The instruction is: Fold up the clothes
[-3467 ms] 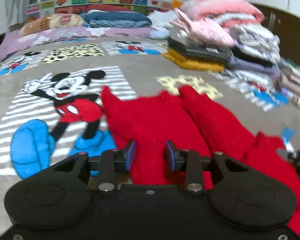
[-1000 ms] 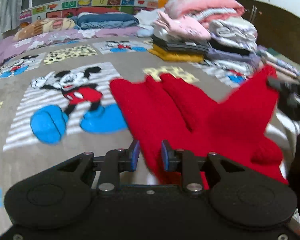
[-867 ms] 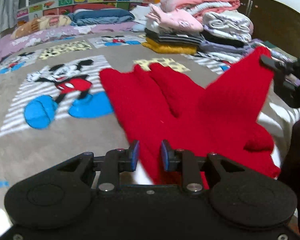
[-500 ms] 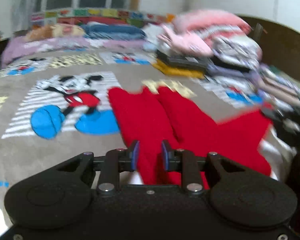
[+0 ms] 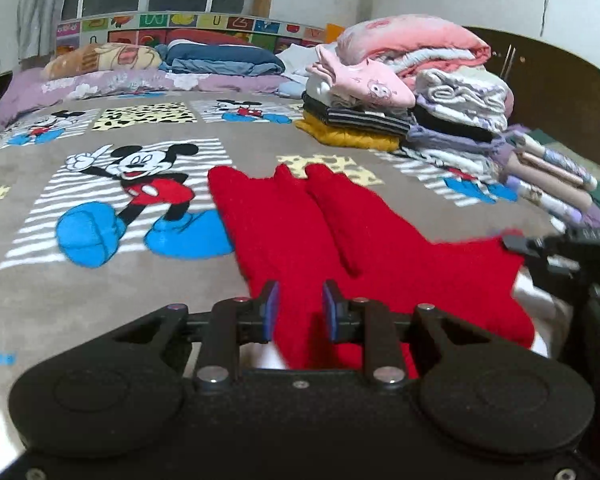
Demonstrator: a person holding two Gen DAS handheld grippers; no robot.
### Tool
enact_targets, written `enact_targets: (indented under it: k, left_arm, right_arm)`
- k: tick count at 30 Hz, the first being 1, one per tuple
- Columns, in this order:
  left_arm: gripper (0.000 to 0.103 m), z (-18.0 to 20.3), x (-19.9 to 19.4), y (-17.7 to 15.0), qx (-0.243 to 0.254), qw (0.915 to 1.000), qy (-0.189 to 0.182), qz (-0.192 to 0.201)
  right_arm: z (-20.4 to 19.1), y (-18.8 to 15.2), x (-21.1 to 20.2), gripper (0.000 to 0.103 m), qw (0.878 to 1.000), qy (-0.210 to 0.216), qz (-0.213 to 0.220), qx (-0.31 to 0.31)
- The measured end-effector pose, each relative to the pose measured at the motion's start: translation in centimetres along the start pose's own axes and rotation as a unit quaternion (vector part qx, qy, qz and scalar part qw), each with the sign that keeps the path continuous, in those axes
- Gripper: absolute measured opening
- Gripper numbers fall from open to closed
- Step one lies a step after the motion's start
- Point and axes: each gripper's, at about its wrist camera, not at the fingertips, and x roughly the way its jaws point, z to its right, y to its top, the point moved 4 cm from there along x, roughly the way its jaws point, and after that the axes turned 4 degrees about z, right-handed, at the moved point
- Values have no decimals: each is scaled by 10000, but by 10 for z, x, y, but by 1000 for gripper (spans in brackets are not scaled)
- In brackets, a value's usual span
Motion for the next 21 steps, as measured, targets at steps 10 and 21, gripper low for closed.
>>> enact_targets:
  k: [10,21]
  left_arm:
    - [21,32,-6,-45,360,9976,-43,-582]
    - [21,30,-1,-46,242,9969,-381,-638]
  right_arm:
    - [3,-4,14,38,9997,100,-112,177]
    - [-8,2,19,11,9993,269,-152,-232]
